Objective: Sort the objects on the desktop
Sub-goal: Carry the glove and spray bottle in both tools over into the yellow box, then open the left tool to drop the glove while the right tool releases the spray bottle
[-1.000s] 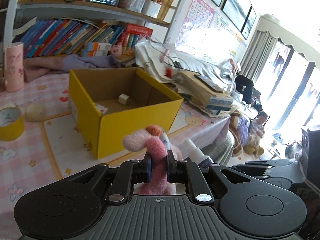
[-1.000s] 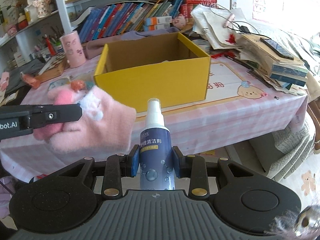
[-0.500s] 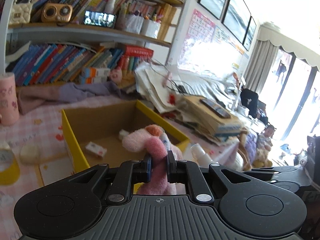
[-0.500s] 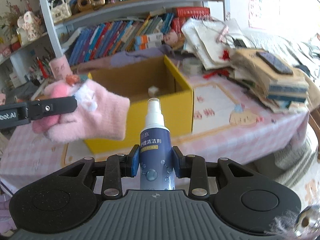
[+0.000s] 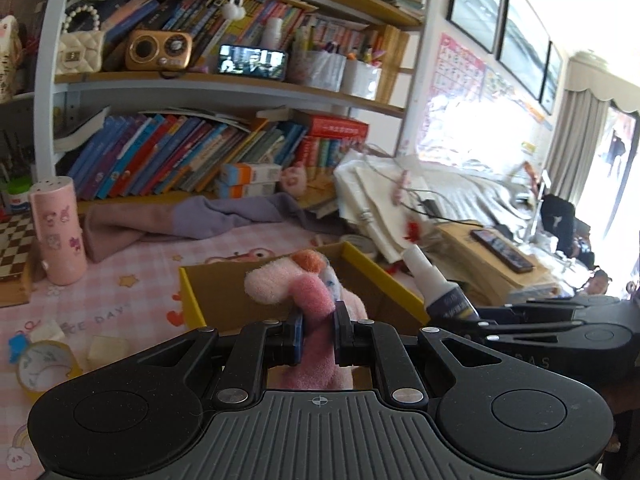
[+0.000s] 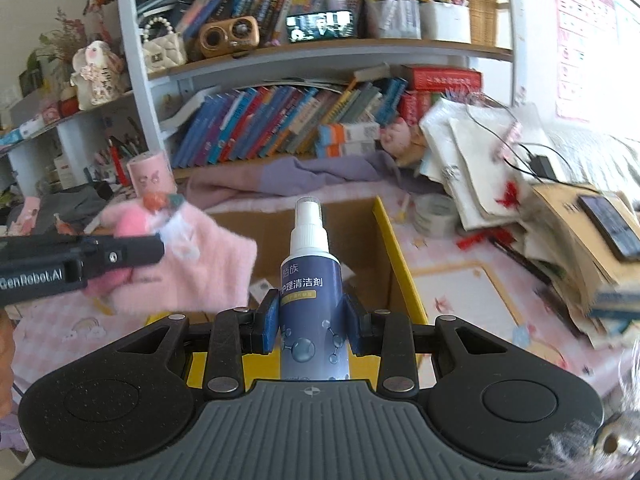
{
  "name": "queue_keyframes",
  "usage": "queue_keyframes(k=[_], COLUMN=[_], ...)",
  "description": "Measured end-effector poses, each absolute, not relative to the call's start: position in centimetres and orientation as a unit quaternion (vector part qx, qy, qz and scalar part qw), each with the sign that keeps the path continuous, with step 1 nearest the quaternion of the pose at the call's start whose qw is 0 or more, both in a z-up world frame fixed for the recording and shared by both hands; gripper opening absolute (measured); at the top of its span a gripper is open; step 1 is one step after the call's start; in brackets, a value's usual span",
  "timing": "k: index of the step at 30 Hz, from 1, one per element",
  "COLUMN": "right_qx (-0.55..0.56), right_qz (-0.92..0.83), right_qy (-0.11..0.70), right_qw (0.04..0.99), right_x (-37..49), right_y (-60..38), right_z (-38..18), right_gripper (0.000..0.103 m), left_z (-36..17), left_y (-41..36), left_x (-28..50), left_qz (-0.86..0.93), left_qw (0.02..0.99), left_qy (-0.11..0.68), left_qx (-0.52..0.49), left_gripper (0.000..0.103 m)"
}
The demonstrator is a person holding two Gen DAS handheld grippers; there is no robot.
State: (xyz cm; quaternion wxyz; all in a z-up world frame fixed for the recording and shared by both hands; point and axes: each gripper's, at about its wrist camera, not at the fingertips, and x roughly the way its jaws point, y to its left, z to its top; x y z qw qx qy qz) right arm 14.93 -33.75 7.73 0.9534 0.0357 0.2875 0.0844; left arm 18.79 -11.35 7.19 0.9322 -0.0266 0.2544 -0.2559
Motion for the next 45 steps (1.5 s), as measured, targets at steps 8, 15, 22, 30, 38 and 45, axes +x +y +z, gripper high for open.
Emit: queue_keyframes(k=[8, 15, 22, 30, 38, 45], right_qx=[0.007, -0.025, -0.08, -0.137, -0.153, -0.159], right_qz=[0.137, 0.182, 0.228, 0.242, 0.244, 0.245], right_qy=[0.289, 0.311, 0.365, 0.425, 0.457, 0.473], right_qw=[0.947, 0.932, 0.899, 0.862, 0.842, 0.831], right_x=[20.0, 25.2, 29.6, 32.6, 33.5, 33.8], right_y=[-33.2, -32.6, -31.7, -31.1, -30.8, -30.5], right_z=[7.1, 6.0, 2.9, 0.3, -0.7, -1.0], right_gripper=[0.03, 0.03, 0.03, 0.031, 0.031, 0.031], left_z=[6.2, 4.1, 2.7, 0.4, -0.2, -0.2], left_y=[-12.5, -13.8, -15.2, -16.7, -16.8, -17.6], left_x=[21.9, 25.2, 28.0, 30.3, 30.5, 30.3], left_qz=[-0.224, -0.198, -0.19, -0.189, -0.181, -0.193], left_qw=[0.937, 0.931, 0.92, 0.892, 0.889, 0.887], left_qy=[0.269, 0.305, 0.333, 0.381, 0.386, 0.378], left_qx=[-0.009, 0.028, 0.083, 0.155, 0.165, 0.181], left_gripper=[0.013, 0.013, 0.013, 0.014, 0.015, 0.016])
